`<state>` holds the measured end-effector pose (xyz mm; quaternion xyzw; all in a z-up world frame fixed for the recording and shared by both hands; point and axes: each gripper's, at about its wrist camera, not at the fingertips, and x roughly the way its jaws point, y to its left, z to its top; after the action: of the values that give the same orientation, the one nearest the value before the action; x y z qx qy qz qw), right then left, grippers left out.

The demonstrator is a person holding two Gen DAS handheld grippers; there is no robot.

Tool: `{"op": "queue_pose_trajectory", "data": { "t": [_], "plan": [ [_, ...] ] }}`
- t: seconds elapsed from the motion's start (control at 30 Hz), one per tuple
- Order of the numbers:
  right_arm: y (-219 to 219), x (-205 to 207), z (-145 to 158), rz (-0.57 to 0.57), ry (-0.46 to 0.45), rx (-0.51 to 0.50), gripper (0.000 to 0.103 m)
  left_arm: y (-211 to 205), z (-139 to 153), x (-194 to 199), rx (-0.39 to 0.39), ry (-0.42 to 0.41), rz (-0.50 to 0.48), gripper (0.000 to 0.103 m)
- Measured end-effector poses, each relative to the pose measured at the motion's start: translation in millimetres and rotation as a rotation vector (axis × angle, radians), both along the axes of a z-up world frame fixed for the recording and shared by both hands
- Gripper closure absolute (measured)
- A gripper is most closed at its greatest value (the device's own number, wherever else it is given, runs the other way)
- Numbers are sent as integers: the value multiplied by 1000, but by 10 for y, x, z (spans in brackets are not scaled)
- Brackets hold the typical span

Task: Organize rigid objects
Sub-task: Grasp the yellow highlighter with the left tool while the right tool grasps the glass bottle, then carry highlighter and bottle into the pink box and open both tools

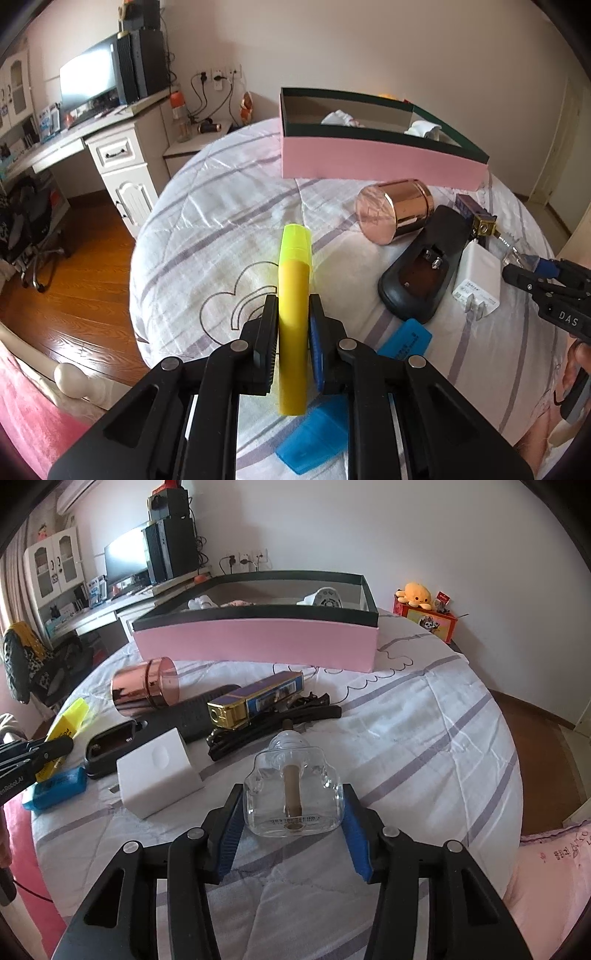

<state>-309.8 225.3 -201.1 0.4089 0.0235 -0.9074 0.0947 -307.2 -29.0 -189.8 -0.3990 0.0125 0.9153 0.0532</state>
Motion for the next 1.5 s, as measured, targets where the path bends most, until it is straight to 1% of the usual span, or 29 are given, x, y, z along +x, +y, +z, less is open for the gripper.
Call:
{"op": "queue_pose_trajectory", "data": {
  "t": [0.23,0.47,0.57,0.83,0.97,1.17,1.33,1.43,1.5],
  "plan": [
    [-17,56,86,23,5,-21,52,43,190,70,-26,50,-5,88],
    [-23,111,272,39,43,-39,52,105,419,141,-35,98,-26,88],
    [-30,114,378,48,67,-52,52,139,562,169,-30,142,-22,88],
    [-82,10,652,70,127,-47,52,316,864,27,-33,193,-59,88],
    [-111,-126,849,77,172,-40,52,455,1101,-168,-20,238,-95,88],
    [-163,-472,1146,90,225,-24,52,598,1345,-565,-19,265,-141,88],
    [-219,-915,1251,110,223,-7,52,638,1471,-1037,-22,248,-181,88],
    [-277,-1237,1243,127,197,-4,52,675,1450,-1408,-52,217,-193,88],
    [-336,-1441,1210,141,175,7,52,681,1389,-1603,-56,191,-196,88]
  ]
}}
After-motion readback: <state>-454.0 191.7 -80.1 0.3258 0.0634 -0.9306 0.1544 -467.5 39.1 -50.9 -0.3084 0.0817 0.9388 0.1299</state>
